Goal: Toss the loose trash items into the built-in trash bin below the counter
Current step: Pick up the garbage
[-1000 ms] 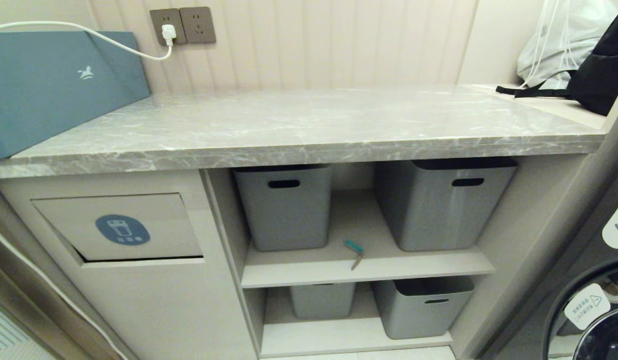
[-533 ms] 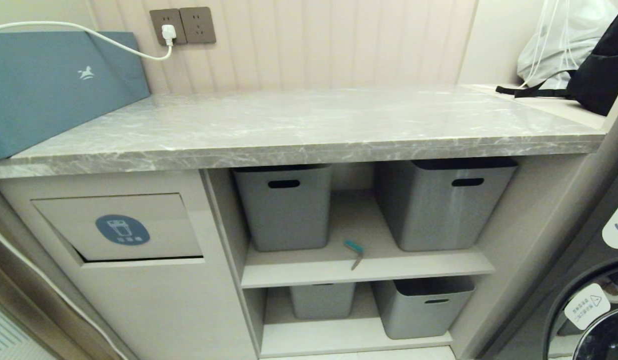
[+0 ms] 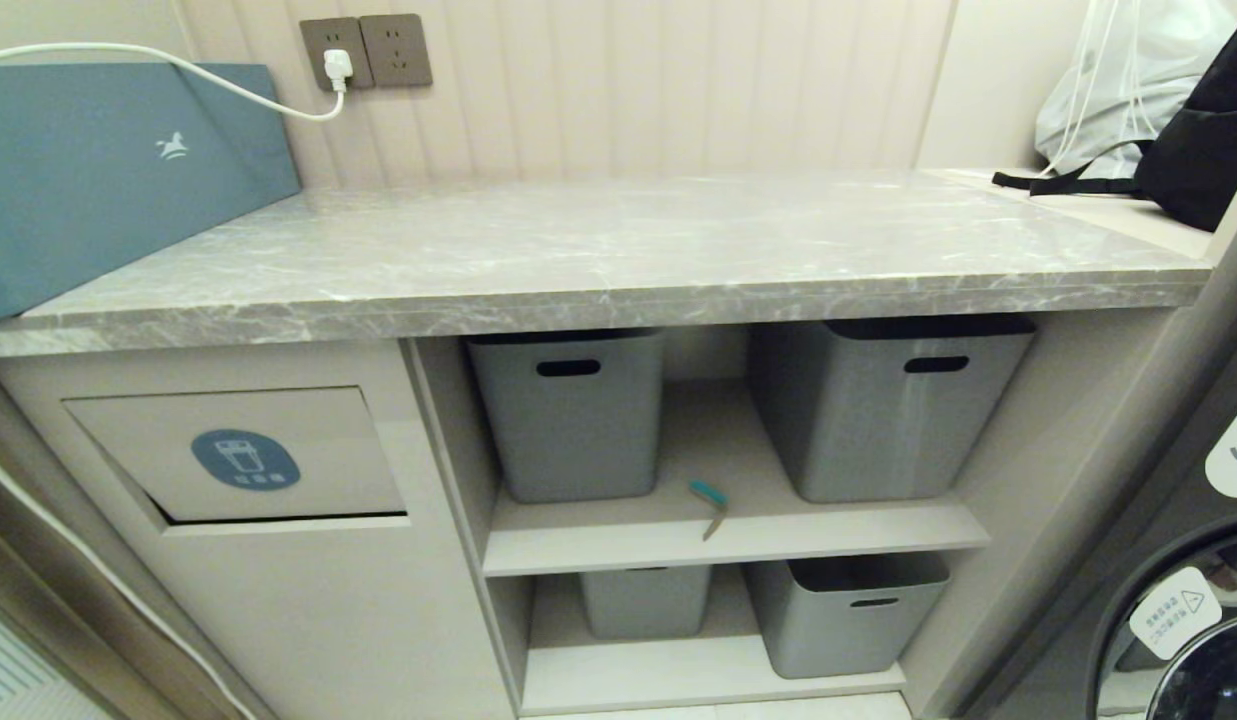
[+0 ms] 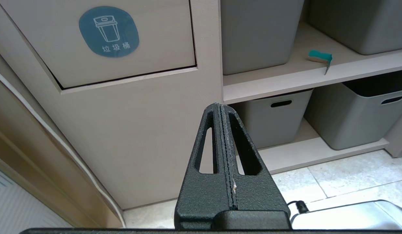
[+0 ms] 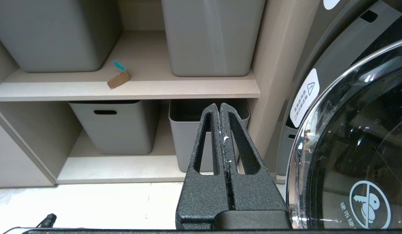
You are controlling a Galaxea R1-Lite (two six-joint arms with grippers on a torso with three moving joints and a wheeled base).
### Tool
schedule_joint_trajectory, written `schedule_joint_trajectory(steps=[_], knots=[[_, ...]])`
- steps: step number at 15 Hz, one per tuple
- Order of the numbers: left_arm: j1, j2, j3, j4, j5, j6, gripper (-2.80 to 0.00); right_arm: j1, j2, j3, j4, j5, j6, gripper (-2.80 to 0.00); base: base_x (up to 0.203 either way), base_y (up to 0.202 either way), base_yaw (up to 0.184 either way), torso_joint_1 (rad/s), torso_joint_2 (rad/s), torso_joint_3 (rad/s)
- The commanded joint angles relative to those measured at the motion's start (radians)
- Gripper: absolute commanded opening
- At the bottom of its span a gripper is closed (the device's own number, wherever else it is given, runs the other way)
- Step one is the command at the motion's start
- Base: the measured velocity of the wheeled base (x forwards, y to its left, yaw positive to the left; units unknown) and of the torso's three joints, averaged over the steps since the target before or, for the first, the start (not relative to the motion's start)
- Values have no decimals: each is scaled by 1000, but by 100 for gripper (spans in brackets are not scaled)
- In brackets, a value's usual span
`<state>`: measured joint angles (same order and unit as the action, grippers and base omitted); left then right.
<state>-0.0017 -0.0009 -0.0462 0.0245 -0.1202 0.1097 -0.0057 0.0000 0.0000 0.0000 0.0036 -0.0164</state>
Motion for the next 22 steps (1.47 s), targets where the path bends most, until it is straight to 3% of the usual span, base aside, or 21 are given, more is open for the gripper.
schedule_joint_trajectory(steps=[1,5,16,22], knots=[[0,-1,0,0,-1,8,-280,1,0,0,0,1,0,-280,0,0,0,0,0,0],[0,-1,0,0,-3,18,-280,0,0,0,0,1,0,-280,2,0,-17,1,0,1],[0,-1,0,0,-3,16,-280,1,0,0,0,-2,12,-280,0,7,-165,3,2,3],[0,-1,2,-1,-1,16,-280,1,0,0,0,-2,12,-280,0,1,-14,1,0,1]])
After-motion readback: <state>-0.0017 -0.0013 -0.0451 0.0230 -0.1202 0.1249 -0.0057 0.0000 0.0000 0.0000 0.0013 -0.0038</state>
